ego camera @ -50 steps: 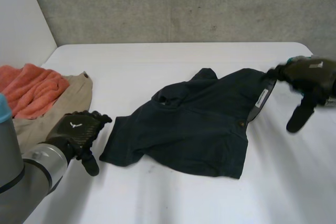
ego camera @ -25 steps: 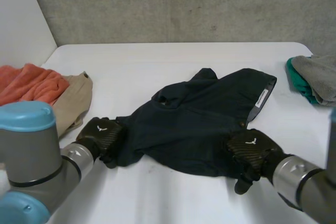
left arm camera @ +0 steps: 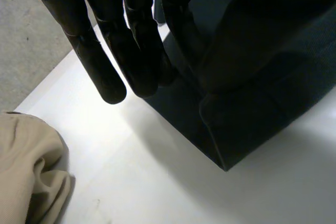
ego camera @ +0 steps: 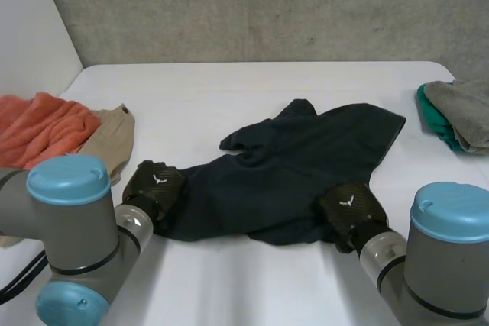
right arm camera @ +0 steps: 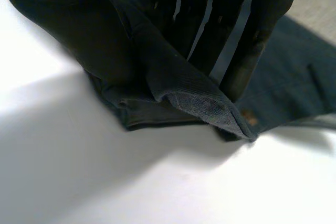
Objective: Fold the laundry.
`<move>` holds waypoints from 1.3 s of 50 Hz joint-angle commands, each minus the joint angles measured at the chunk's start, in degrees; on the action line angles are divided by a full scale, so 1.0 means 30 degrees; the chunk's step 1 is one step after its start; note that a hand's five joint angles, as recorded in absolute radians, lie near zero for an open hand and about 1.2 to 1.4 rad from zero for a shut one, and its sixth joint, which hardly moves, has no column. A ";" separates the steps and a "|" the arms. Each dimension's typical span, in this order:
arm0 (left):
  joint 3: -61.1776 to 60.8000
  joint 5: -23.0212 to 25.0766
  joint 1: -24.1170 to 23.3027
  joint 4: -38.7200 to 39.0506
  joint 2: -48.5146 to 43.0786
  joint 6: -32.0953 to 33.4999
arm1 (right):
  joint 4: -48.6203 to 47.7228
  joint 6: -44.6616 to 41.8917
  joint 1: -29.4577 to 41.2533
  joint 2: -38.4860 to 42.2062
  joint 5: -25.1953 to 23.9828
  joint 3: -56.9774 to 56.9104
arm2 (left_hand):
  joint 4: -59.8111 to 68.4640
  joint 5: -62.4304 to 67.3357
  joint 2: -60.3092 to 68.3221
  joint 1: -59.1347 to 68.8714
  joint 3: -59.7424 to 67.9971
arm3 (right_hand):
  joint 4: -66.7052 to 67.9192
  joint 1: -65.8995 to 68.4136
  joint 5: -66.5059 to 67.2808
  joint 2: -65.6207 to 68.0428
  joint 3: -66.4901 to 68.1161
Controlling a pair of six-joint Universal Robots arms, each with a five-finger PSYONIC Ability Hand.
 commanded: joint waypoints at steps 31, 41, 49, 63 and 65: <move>-0.1282 -0.0300 0.0601 -0.1046 0.1534 -0.2977 | 0.5760 0.1257 -0.0466 -0.3989 -0.1529 -0.2580 | -1.2516 -1.2003 -1.2489 -1.1796 -1.2385 | 0.3909 0.5491 0.4647 0.4332 0.4165; -0.0254 -0.0297 -0.0043 -0.1016 -0.0084 -0.3064 | 0.5847 0.1286 -0.0818 -0.3785 -0.1471 -0.3545 | -0.1181 -0.0668 -0.1154 -0.0461 -0.1050 | 0.3909 0.5491 0.4647 0.4332 0.4165; -0.0401 -0.1615 0.0103 -0.0663 0.4540 -0.4030 | 0.7310 0.1199 -0.0906 -0.4428 -0.1617 -0.5536 | 0.3853 0.4366 0.3880 0.4573 0.3984 | 0.3909 0.5491 0.4647 0.4332 0.4165; 0.3434 -0.2085 0.0280 -0.5462 1.4419 -0.4090 | 1.0563 0.1752 -0.4800 -0.6452 -1.0111 -1.4119 | 0.3853 0.4366 0.3880 0.4573 0.3984 | 0.3909 0.5491 0.4647 0.4332 0.4165; 0.4224 -0.2289 0.0221 -0.6690 1.3984 -0.4090 | 1.1322 0.2948 -0.5588 -0.5929 -1.0172 -1.5142 | 0.3853 0.4366 0.3880 0.4573 0.3984 | 0.3909 0.5491 0.4647 0.4332 0.4165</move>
